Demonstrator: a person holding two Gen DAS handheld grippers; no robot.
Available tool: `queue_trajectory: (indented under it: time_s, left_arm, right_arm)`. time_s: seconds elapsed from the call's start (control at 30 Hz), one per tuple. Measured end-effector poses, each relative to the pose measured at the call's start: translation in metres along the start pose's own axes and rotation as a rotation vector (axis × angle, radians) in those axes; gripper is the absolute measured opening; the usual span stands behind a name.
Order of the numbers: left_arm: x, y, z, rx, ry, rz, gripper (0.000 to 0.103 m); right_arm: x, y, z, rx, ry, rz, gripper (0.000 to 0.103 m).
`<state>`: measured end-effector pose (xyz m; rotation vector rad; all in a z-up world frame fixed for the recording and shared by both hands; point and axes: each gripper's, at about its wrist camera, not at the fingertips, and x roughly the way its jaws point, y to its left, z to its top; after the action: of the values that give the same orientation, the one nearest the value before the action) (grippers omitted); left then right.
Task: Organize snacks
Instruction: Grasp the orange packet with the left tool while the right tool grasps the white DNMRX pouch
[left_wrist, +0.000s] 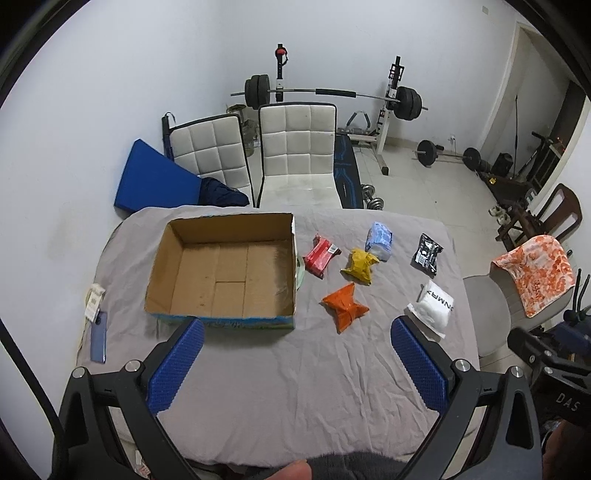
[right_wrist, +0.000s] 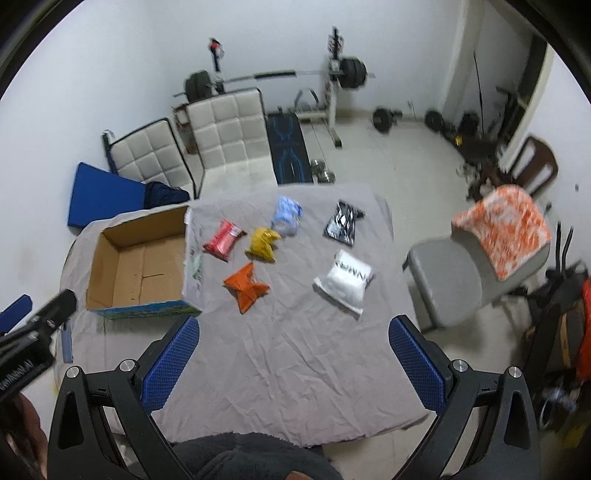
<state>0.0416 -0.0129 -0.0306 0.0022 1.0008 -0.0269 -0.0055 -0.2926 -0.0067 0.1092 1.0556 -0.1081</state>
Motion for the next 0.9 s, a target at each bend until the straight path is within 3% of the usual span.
queue_trajectory:
  time_s: [0.13, 0.23, 0.47, 0.6, 0.73, 0.9]
  left_arm:
    - [0.055, -0.016, 0.016, 0.044, 0.086, 0.004, 0.103]
    - [0.113, -0.031, 0.021, 0.036, 0.198, -0.024, 0.103]
    - [0.240, -0.077, 0.012, -0.003, 0.445, -0.107, 0.101]
    - [0.307, -0.089, 0.006, -0.085, 0.575, -0.143, 0.090]
    - [0.361, -0.086, -0.001, -0.197, 0.663, -0.117, 0.089]
    - [0.400, -0.081, -0.010, -0.248, 0.731, -0.087, 0.089]
  right_arm:
    - [0.058, -0.033, 0.010, 0.078, 0.080, -0.008, 0.103]
    - [0.108, -0.058, 0.021, 0.125, 0.130, -0.041, 0.103]
    - [0.262, -0.120, 0.041, 0.255, 0.330, -0.070, 0.103]
    - [0.340, -0.146, 0.042, 0.313, 0.432, -0.064, 0.103]
    - [0.391, -0.159, 0.041, 0.348, 0.505, -0.065, 0.103]
    - [0.433, -0.163, 0.039, 0.383, 0.588, -0.050, 0.102]
